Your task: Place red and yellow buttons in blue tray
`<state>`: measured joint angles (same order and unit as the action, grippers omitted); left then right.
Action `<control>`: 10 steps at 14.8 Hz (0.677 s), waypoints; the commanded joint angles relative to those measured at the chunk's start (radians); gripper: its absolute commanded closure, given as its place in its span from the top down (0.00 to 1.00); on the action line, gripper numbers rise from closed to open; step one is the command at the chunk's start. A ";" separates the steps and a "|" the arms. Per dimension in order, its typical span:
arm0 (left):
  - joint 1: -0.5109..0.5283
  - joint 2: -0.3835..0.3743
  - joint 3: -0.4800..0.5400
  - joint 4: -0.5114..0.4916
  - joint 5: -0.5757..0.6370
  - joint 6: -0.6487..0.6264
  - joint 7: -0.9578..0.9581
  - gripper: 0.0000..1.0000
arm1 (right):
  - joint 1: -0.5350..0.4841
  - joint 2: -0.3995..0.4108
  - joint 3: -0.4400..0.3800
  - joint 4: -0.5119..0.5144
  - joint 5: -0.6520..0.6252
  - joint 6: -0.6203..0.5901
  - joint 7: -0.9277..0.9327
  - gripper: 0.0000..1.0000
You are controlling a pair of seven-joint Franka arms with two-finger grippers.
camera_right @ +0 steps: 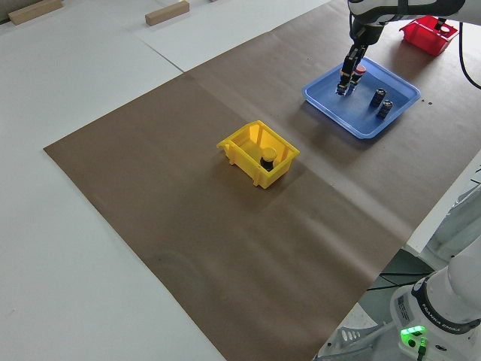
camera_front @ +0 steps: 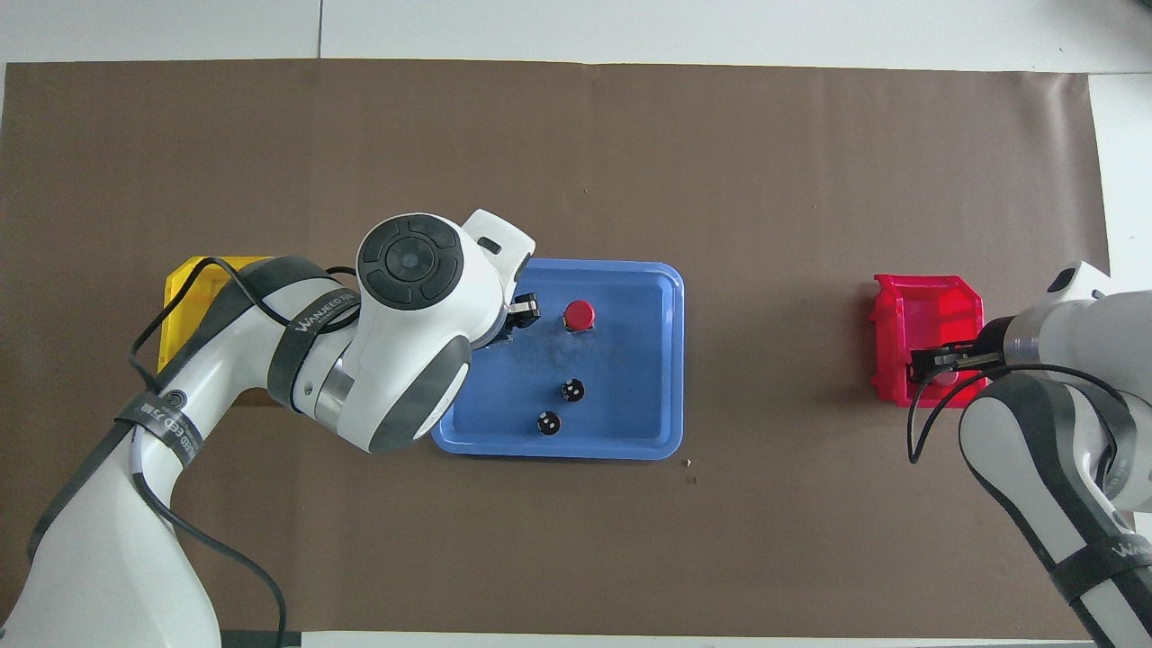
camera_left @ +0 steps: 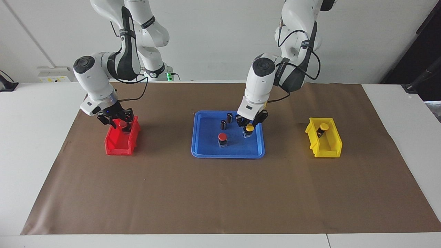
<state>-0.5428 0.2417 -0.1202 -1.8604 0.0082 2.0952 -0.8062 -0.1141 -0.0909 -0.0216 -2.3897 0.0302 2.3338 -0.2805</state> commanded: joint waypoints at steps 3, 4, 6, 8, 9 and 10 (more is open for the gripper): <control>-0.048 0.102 0.017 0.076 0.088 0.032 -0.102 0.03 | -0.021 -0.012 0.014 -0.034 0.017 0.027 -0.032 0.68; -0.060 0.102 0.017 0.076 0.099 0.039 -0.110 0.08 | -0.021 -0.013 0.014 -0.034 0.017 0.027 -0.034 0.68; -0.066 0.108 0.017 0.078 0.101 0.039 -0.113 0.09 | -0.024 -0.018 0.014 -0.051 0.017 0.027 -0.048 0.68; -0.071 0.111 0.017 0.076 0.102 0.049 -0.113 0.12 | -0.024 -0.023 0.014 -0.060 0.017 0.027 -0.048 0.68; -0.069 0.119 0.019 0.078 0.102 0.058 -0.113 0.24 | -0.026 -0.024 0.014 -0.062 0.017 0.027 -0.048 0.68; -0.068 0.119 0.020 0.079 0.102 0.059 -0.113 0.37 | -0.024 -0.024 0.014 -0.065 0.017 0.027 -0.049 0.67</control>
<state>-0.5970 0.3458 -0.1180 -1.7977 0.0786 2.1383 -0.8963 -0.1156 -0.0918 -0.0212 -2.4231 0.0302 2.3387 -0.2916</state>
